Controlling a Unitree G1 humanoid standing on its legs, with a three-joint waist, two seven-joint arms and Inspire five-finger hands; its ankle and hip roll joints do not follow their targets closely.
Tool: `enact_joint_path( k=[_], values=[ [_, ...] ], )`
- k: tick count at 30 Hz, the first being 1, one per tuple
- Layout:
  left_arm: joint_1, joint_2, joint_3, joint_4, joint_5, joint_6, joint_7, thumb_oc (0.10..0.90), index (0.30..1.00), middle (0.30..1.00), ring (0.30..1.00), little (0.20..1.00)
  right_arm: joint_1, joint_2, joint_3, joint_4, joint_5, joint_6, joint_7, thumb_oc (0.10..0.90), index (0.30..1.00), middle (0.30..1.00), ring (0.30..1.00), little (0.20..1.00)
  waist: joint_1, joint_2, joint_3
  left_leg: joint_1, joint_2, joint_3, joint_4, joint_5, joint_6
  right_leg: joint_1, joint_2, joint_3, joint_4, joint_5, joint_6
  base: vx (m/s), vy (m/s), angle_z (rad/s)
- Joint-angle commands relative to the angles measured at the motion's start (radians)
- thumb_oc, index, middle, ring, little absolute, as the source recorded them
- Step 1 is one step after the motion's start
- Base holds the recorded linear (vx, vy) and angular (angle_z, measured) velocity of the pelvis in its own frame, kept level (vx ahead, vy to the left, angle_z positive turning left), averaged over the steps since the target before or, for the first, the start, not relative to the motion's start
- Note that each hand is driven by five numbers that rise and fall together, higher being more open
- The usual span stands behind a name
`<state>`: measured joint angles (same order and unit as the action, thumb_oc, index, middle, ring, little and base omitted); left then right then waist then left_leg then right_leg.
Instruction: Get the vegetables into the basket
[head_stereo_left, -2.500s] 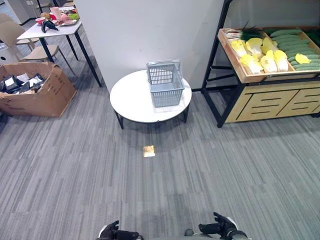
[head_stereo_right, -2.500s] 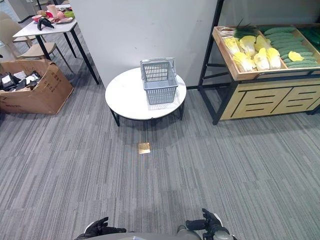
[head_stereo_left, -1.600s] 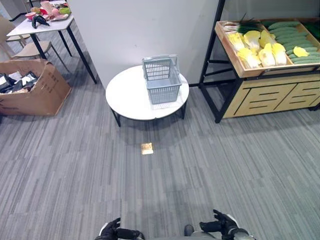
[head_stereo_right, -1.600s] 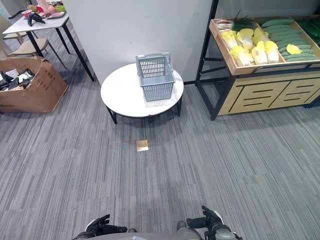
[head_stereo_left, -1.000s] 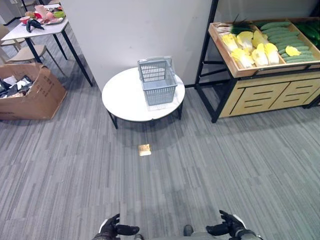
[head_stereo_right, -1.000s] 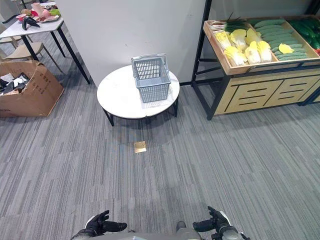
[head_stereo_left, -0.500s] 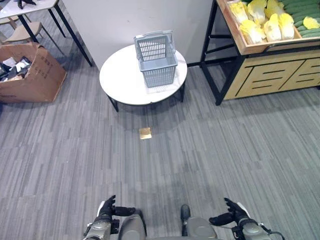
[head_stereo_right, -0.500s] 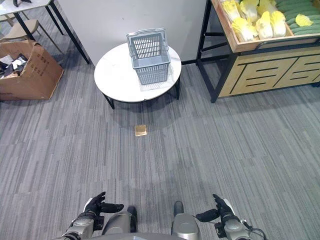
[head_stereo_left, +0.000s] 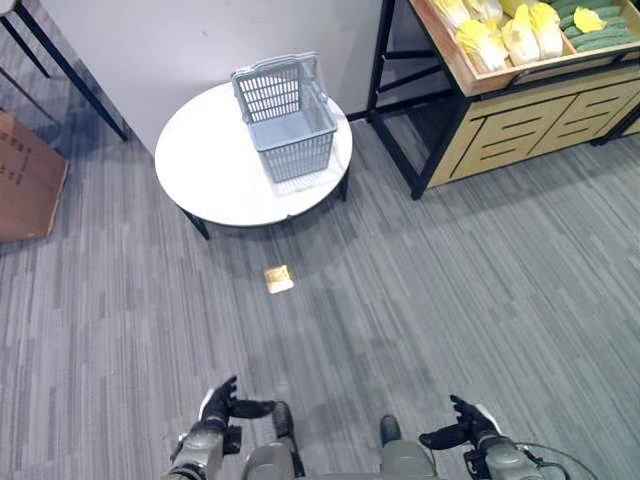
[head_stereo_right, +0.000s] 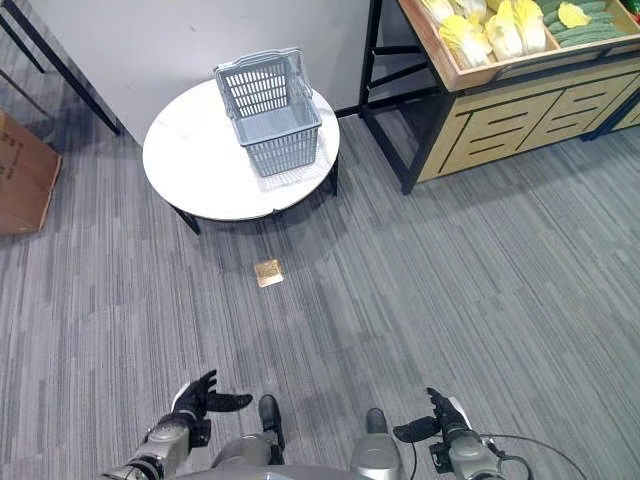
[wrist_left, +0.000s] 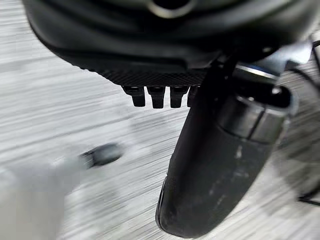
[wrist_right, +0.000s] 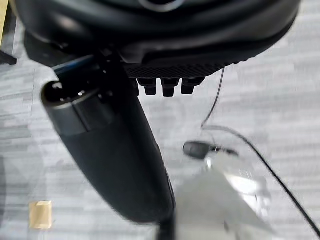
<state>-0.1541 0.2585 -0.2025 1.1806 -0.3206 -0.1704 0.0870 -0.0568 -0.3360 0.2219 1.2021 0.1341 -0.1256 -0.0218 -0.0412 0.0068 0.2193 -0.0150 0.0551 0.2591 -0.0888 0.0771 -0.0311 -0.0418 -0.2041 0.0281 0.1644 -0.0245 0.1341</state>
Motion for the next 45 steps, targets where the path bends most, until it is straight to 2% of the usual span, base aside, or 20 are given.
enact_joint_path(
  k=[1, 4, 5, 7, 9, 11, 16, 19, 21, 24, 26, 27, 29, 31, 34, 36, 40, 42, 44, 45],
  values=[
    [0.024, 0.043, 0.029, -0.018, -0.025, -0.025, 0.006, 0.9, 1.0, 1.0, 1.0, 1.0, -0.052, -0.036, 0.034, -0.053, -0.003, -0.024, -0.018, 0.9, 1.0, 1.0, 1.0, 1.0, 0.008, -0.029, 0.019, -0.077, 0.03, -0.024, 0.175, -0.096, 0.001, -0.017, -0.093, -0.068, 0.209, 0.219, 0.05, 0.16, 0.286, -0.33],
    [0.03, 0.044, 0.04, -0.02, -0.034, -0.025, -0.002, 0.9, 1.0, 1.0, 1.0, 1.0, -0.05, -0.04, 0.039, -0.069, -0.01, -0.023, -0.012, 0.9, 1.0, 1.0, 1.0, 1.0, -0.006, -0.01, 0.038, -0.009, 0.011, -0.018, 0.16, -0.128, 0.019, -0.1, -0.087, -0.105, 0.281, 0.209, 0.039, 0.31, 0.28, -0.24],
    [0.034, 0.046, 0.048, -0.014, -0.04, -0.025, -0.005, 0.9, 1.0, 1.0, 1.0, 1.0, -0.051, -0.044, 0.036, -0.074, -0.004, -0.026, -0.012, 0.9, 1.0, 1.0, 1.0, 1.0, -0.022, -0.006, 0.043, 0.041, -0.001, -0.024, 0.13, -0.136, 0.01, -0.15, -0.062, -0.147, 0.214, 0.16, 0.036, 0.2, 0.055, -0.04],
    [0.031, 0.047, 0.05, -0.004, -0.039, -0.025, -0.006, 0.9, 1.0, 1.0, 1.0, 1.0, -0.055, -0.044, 0.037, -0.07, -0.003, -0.027, -0.016, 0.9, 1.0, 1.0, 1.0, 1.0, -0.028, -0.007, 0.047, 0.061, -0.004, -0.029, 0.126, -0.139, 0.004, -0.163, -0.05, -0.164, 0.166, 0.15, 0.038, 0.26, 0.019, -0.06],
    [0.036, 0.042, 0.057, 0.031, -0.018, -0.022, -0.008, 0.9, 1.0, 1.0, 1.0, 1.0, -0.056, -0.041, 0.046, -0.066, -0.023, -0.031, -0.025, 0.9, 1.0, 1.0, 1.0, 1.0, -0.051, -0.02, 0.047, 0.122, -0.022, -0.049, 0.116, -0.164, -0.012, -0.19, -0.027, -0.184, 0.006, 0.166, 0.063, 0.39, -0.062, 0.21],
    [0.035, 0.036, 0.064, 0.052, -0.01, -0.023, -0.003, 0.9, 1.0, 1.0, 1.0, 1.0, -0.052, -0.038, 0.05, -0.065, -0.026, -0.032, -0.024, 0.9, 1.0, 1.0, 1.0, 1.0, -0.072, -0.019, 0.046, 0.162, -0.023, -0.068, 0.111, -0.175, -0.024, -0.219, -0.011, -0.183, -0.068, 0.185, 0.076, 0.35, -0.082, 0.25],
    [0.041, 0.013, 0.06, 0.06, -0.005, -0.022, -0.003, 0.9, 1.0, 1.0, 1.0, 1.0, -0.017, -0.04, 0.055, -0.065, -0.036, -0.027, -0.02, 0.9, 1.0, 1.0, 1.0, 1.0, -0.087, -0.014, 0.033, 0.207, -0.019, -0.114, 0.135, -0.191, -0.047, -0.191, 0.013, -0.167, -0.095, 0.192, 0.066, 0.3, -0.133, 0.69],
    [0.04, -0.004, 0.058, 0.058, -0.021, -0.025, 0.002, 0.9, 1.0, 1.0, 1.0, 1.0, -0.02, -0.057, 0.055, -0.052, -0.04, -0.026, -0.017, 0.9, 1.0, 1.0, 1.0, 1.0, -0.085, 0.005, 0.018, 0.192, 0.007, -0.138, 0.176, -0.141, -0.084, -0.159, 0.032, -0.189, -0.09, 0.162, 0.035, 0.21, -0.193, 0.3],
    [0.039, -0.012, 0.054, 0.05, -0.028, -0.028, 0.008, 0.9, 1.0, 1.0, 1.0, 1.0, -0.019, -0.072, 0.059, -0.063, -0.048, -0.026, -0.013, 0.9, 1.0, 1.0, 1.0, 1.0, -0.083, 0.012, 0.021, 0.138, 0.019, -0.164, 0.301, -0.059, -0.122, -0.132, 0.045, -0.199, -0.079, 0.124, 0.001, 0.18, -0.198, 0.13],
    [0.028, -0.015, 0.04, 0.025, -0.04, -0.033, 0.01, 0.9, 1.0, 1.0, 1.0, 1.0, -0.016, -0.094, 0.064, -0.065, -0.048, -0.031, -0.015, 0.9, 1.0, 1.0, 1.0, 1.0, -0.072, -0.011, 0.046, 0.027, 0.012, -0.199, 0.525, 0.027, -0.158, -0.085, 0.038, -0.199, -0.068, 0.08, -0.042, 0.16, -0.215, 0.09],
    [0.019, -0.016, 0.031, 0.017, -0.045, -0.034, 0.011, 0.9, 1.0, 1.0, 1.0, 1.0, -0.016, -0.1, 0.061, -0.06, -0.042, -0.032, -0.017, 0.9, 1.0, 1.0, 1.0, 1.0, -0.066, -0.017, 0.057, -0.004, 0.012, -0.2, 0.558, 0.039, -0.157, -0.07, 0.034, -0.198, -0.06, 0.06, -0.051, 0.15, -0.128, 0.14],
    [0.007, -0.018, 0.017, 0.007, -0.06, -0.036, 0.014, 0.9, 1.0, 1.0, 1.0, 1.0, -0.008, -0.106, 0.047, -0.036, -0.032, -0.029, -0.024, 0.9, 1.0, 1.0, 1.0, 1.0, -0.06, -0.019, 0.07, -0.067, 0.041, -0.159, 0.524, 0.031, -0.133, -0.03, 0.025, -0.205, -0.059, 0.035, -0.052, 0.22, -0.086, 0.01],
    [0.005, -0.021, 0.01, 0.0, -0.061, -0.039, 0.015, 0.9, 1.0, 1.0, 1.0, 1.0, -0.002, -0.104, 0.04, -0.025, -0.029, -0.028, -0.029, 0.9, 1.0, 1.0, 1.0, 1.0, -0.056, -0.019, 0.071, -0.099, 0.054, -0.144, 0.51, 0.024, -0.126, -0.011, 0.024, -0.205, -0.063, 0.021, -0.051, 0.25, -0.02, 0.34],
    [0.015, -0.016, 0.002, -0.015, -0.055, -0.043, 0.02, 0.9, 1.0, 1.0, 1.0, 1.0, 0.013, -0.106, 0.028, -0.012, -0.035, -0.024, -0.037, 0.9, 1.0, 1.0, 1.0, 1.0, -0.041, 0.002, 0.062, -0.141, 0.111, -0.115, 0.268, 0.018, -0.11, 0.02, 0.03, -0.2, -0.061, -0.021, -0.031, 0.4, 0.148, 0.37],
    [0.029, -0.013, 0.006, -0.007, -0.049, -0.042, 0.025, 0.9, 1.0, 1.0, 1.0, 1.0, 0.029, -0.106, 0.033, -0.011, -0.061, -0.022, -0.032, 0.9, 1.0, 1.0, 1.0, 1.0, -0.017, 0.014, 0.054, -0.159, 0.164, -0.12, 0.103, 0.116, -0.137, 0.085, 0.026, -0.175, -0.058, -0.048, -0.011, 0.42, 0.188, -0.28],
    [0.042, -0.005, 0.016, 0.001, -0.047, -0.038, 0.019, 0.9, 1.0, 1.0, 1.0, 1.0, 0.034, -0.098, 0.028, -0.008, -0.066, -0.019, -0.032, 0.9, 1.0, 1.0, 1.0, 1.0, -0.012, 0.013, 0.036, -0.138, 0.168, -0.106, 0.089, 0.103, -0.138, 0.121, 0.024, -0.152, -0.066, -0.061, 0.0, 0.43, 0.197, -0.66],
    [0.049, -0.001, 0.017, 0.016, -0.02, -0.033, 0.017, 0.9, 1.0, 1.0, 1.0, 1.0, 0.044, -0.086, 0.007, -0.002, -0.068, -0.021, -0.038, 0.9, 1.0, 1.0, 1.0, 1.0, -0.018, 0.005, 0.001, -0.095, 0.119, -0.061, 0.066, 0.071, -0.116, 0.14, -0.025, -0.14, -0.069, -0.023, 0.031, 0.26, 0.219, -0.39],
    [0.042, 0.018, 0.029, 0.022, -0.008, -0.033, 0.016, 0.9, 1.0, 1.0, 1.0, 1.0, 0.019, -0.074, 0.004, -0.007, -0.062, -0.018, -0.037, 0.9, 1.0, 1.0, 1.0, 1.0, -0.015, -0.023, -0.009, -0.062, 0.05, -0.005, 0.102, -0.009, -0.06, 0.087, -0.091, -0.087, 0.01, 0.124, 0.06, 0.26, 0.351, -0.03],
    [0.042, 0.018, 0.029, 0.022, -0.008, -0.033, 0.016, 0.9, 1.0, 1.0, 1.0, 1.0, 0.019, -0.074, 0.004, -0.007, -0.062, -0.018, -0.037, 0.9, 1.0, 1.0, 1.0, 1.0, -0.013, -0.024, -0.01, -0.063, 0.049, -0.003, 0.103, -0.01, -0.06, 0.085, -0.092, -0.084, 0.011, 0.124, 0.061, 0.13, 0.183, -0.33],
    [0.035, 0.031, 0.036, 0.02, -0.012, -0.034, 0.018, 0.9, 1.0, 1.0, 1.0, 1.0, 0.004, -0.069, 0.011, -0.015, -0.066, -0.017, -0.04, 0.9, 1.0, 1.0, 1.0, 1.0, -0.006, -0.028, -0.002, -0.043, 0.03, 0.014, 0.111, -0.039, -0.036, 0.043, -0.114, -0.085, 0.092, 0.2, 0.066, 0.15, 0.254, -0.33]
  ],
)
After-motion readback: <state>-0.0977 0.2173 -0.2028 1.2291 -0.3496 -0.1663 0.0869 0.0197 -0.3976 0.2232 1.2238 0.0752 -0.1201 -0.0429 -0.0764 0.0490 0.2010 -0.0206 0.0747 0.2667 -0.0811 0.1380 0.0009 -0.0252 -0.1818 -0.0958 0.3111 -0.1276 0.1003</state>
